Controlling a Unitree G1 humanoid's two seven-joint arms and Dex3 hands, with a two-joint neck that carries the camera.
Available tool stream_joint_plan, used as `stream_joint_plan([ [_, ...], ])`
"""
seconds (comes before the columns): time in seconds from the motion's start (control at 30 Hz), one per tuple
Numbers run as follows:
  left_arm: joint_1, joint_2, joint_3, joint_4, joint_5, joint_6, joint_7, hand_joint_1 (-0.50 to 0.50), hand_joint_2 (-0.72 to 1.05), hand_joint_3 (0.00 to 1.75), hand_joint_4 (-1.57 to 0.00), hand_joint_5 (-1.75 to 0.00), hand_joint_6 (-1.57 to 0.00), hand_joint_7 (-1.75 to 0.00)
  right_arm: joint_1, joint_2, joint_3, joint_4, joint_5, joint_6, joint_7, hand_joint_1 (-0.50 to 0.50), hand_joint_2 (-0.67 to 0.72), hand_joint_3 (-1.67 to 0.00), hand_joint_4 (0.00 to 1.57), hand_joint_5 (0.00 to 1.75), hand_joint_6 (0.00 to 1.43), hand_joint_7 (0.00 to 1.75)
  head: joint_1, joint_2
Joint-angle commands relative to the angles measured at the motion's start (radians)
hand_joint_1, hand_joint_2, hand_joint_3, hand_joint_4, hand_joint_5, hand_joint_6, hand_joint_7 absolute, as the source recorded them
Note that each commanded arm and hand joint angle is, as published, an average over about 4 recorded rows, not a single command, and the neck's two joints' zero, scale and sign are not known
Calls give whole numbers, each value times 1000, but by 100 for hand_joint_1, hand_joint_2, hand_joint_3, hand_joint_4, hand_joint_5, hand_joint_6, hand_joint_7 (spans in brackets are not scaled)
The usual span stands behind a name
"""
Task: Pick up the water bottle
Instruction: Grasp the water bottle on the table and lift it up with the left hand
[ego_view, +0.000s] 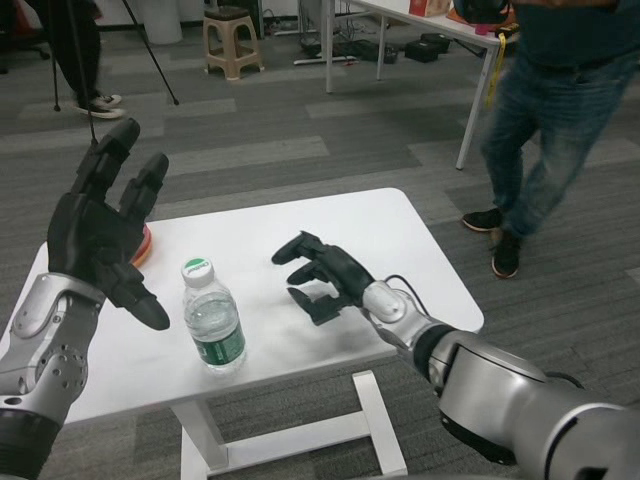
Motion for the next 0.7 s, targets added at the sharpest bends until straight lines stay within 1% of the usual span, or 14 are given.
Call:
stream_joint_plan([
  [0.03, 26, 1, 20, -29, 9, -2, -1, -50, -66, 9, 0, -31, 0, -42, 39, -34, -87, -72, 2, -8, 35, -42, -35, -109, 0, 22, 0, 59, 17, 11],
  [0.07, 30, -1, 24, -33, 10, -2, -1, -50, -68, 9, 0, -31, 0, -42, 49, -43, -111, -93, 2, -8, 45, -42, -35, -107, 0, 17, 0, 52, 19, 12],
  [0.13, 37, -7, 30, -40, 15, -2, -1, -50, -72, 9, 0, -31, 0, -42, 69, -59, -156, -132, 2, -9, 58, -42, -35, -101, 0, 10, 0, 45, 27, 16],
  [0.17, 40, -10, 33, -43, 18, -3, -1, -50, -70, 9, 0, -31, 0, -42, 79, -67, -176, -151, 2, -10, 62, -42, -34, -95, 0, 5, 0, 40, 31, 19],
  [0.23, 47, -14, 37, -48, 23, -3, -1, -50, -68, 9, 0, -31, 0, -42, 100, -84, -217, -188, 2, -11, 68, -42, -30, -83, 0, 0, 0, 35, 33, 24],
  [0.33, 57, -22, 43, -55, 26, -5, -1, -50, -72, 9, 0, -31, 0, -42, 132, -105, -276, -236, 2, -14, 71, -43, -26, -69, 0, 0, 0, 28, 29, 33],
  [0.4, 60, -26, 46, -57, 27, -7, -1, -50, -72, 9, 0, -31, 0, -42, 151, -115, -313, -261, 1, -15, 74, -45, -19, -54, 0, 0, 0, 28, 29, 36],
  [0.47, 61, -27, 47, -57, 27, -12, -2, -50, -72, 9, 0, -31, 0, -42, 169, -125, -352, -284, 0, -17, 76, -46, -16, -44, 0, 0, 0, 28, 63, 40],
  [0.57, 62, -29, 50, -57, 28, -22, -2, -50, -72, 9, 0, -31, 0, -42, 189, -139, -400, -307, 0, -20, 76, -46, -8, -34, 0, 0, 0, 28, 147, 47],
  [0.63, 63, -34, 53, -57, 29, -29, -2, -50, -72, 9, 0, -31, 0, -42, 197, -148, -424, -318, 0, -21, 76, -48, 1, -28, 0, 0, 0, 24, 195, 47],
  [0.7, 64, -39, 55, -56, 32, -36, -2, -50, -68, 9, 0, -31, 0, -42, 201, -156, -434, -322, 0, -22, 76, -50, 11, -24, 0, 0, 0, 21, 235, 44],
])
